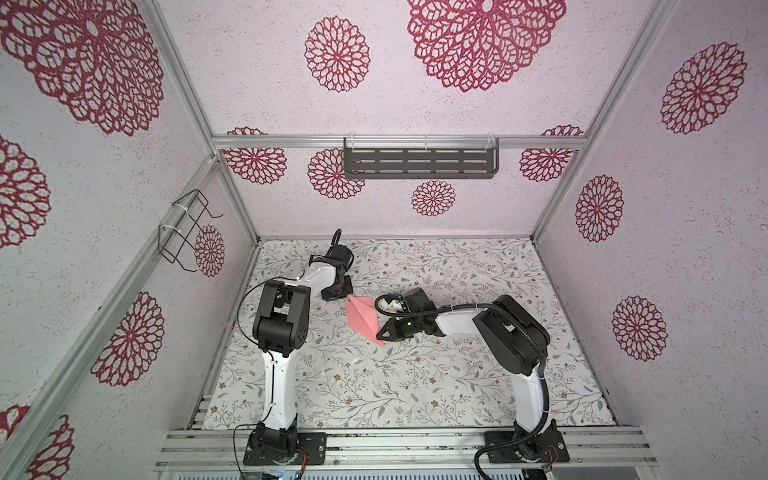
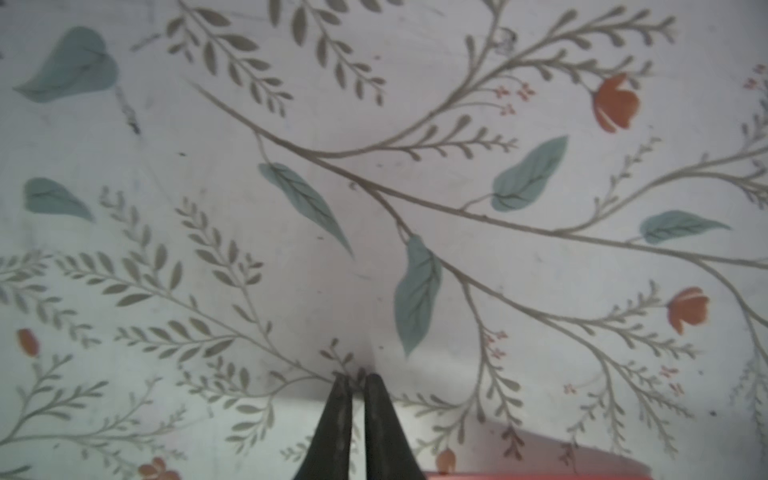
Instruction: Fold a paper plane with a square sheet of paper (pick it up from the middle)
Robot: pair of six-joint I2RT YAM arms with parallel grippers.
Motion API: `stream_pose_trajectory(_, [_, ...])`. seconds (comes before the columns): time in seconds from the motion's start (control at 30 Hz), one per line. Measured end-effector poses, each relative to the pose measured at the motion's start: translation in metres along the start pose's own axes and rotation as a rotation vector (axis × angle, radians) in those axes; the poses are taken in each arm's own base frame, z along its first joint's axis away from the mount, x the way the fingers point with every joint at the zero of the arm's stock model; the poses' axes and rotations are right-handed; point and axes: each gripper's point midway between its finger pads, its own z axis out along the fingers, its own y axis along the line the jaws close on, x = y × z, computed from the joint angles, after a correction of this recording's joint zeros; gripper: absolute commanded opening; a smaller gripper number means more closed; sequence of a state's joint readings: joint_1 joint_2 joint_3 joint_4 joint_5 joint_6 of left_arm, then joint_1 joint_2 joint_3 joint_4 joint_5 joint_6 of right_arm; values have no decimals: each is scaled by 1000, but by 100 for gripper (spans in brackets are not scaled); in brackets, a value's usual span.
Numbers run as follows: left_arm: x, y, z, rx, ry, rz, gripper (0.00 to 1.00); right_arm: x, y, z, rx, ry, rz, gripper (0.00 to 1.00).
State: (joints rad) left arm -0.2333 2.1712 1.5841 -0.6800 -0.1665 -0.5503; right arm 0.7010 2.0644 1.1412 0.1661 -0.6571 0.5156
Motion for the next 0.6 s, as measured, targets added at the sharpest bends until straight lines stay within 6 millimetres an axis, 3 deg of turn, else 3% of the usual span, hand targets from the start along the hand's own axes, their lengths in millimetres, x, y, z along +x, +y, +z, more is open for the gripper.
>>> stream_pose_trajectory(0.1, [-1,12,-9,-5,-3,-26,26,-7,-2,-6,54,-14,7,19])
stream_pose_trajectory(0.17, [-3,18,-27,5,-29,-49,31,-12,-2,-11,89,-27,3,23])
stream_pose_trajectory(0.37, [-22,30,-134,114,-254,-145,54,-44,23,-44,154,-150,-74,38])
stream_pose_trajectory(0.43, [-23,37,-162,151,-327,-185,62,-60,37,-62,179,-223,-122,50])
stream_pose_trajectory(0.5, [-16,46,-178,176,-370,-213,75,-76,50,-84,213,-308,-179,69])
stream_pose_trajectory(0.53, [-12,50,-181,182,-380,-224,80,-83,55,-94,234,-349,-209,93])
stream_pose_trajectory(0.6, [0,60,-183,188,-392,-242,91,-96,62,-116,282,-436,-261,99])
